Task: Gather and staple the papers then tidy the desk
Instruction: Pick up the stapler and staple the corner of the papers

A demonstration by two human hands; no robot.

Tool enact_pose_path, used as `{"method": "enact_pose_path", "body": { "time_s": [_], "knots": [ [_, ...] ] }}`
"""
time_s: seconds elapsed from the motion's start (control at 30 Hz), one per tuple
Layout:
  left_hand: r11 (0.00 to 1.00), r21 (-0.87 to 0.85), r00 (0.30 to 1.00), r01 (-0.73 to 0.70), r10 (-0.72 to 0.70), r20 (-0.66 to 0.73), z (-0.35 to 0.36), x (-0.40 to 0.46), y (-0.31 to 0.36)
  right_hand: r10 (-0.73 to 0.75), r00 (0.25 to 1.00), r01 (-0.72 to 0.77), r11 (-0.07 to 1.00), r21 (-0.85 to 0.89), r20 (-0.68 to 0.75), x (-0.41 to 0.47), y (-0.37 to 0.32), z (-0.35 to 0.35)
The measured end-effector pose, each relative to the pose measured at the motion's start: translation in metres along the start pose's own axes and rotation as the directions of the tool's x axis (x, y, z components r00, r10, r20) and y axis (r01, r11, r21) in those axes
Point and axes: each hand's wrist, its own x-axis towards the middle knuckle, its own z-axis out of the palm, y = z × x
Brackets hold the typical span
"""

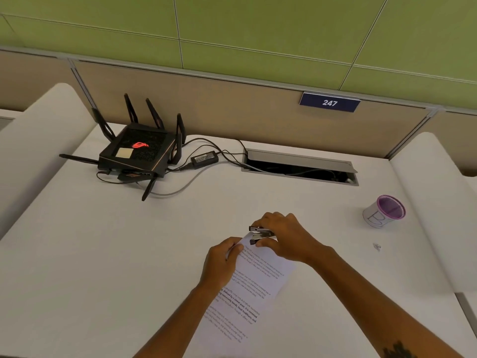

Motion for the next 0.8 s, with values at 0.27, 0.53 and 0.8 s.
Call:
{"method": "enact_pose_path", "body": {
  "time_s": [0.27, 0.53, 0.8],
  "knots": [
    [0.998, 0.029, 0.998, -0.058, 0.057, 0.027, -0.009, -0.011, -0.006, -0.046, 0.998, 0.05, 0.991, -0.122, 0.036, -0.005, -0.024, -0.003],
    [0.994, 0.07, 0.996, -0.085, 0.083, 0.036, -0.014, -0.019, -0.01, -0.061, 0.998, 0.064, 0.985, -0.16, 0.026, -0.011, -0.039, -0.003],
    [0.99, 0.092, 0.993, -0.107, 0.102, 0.059, -0.021, -0.024, -0.007, -0.068, 0.998, 0.066, 0.978, -0.197, 0.0, -0.018, -0.05, -0.001]
  ]
}}
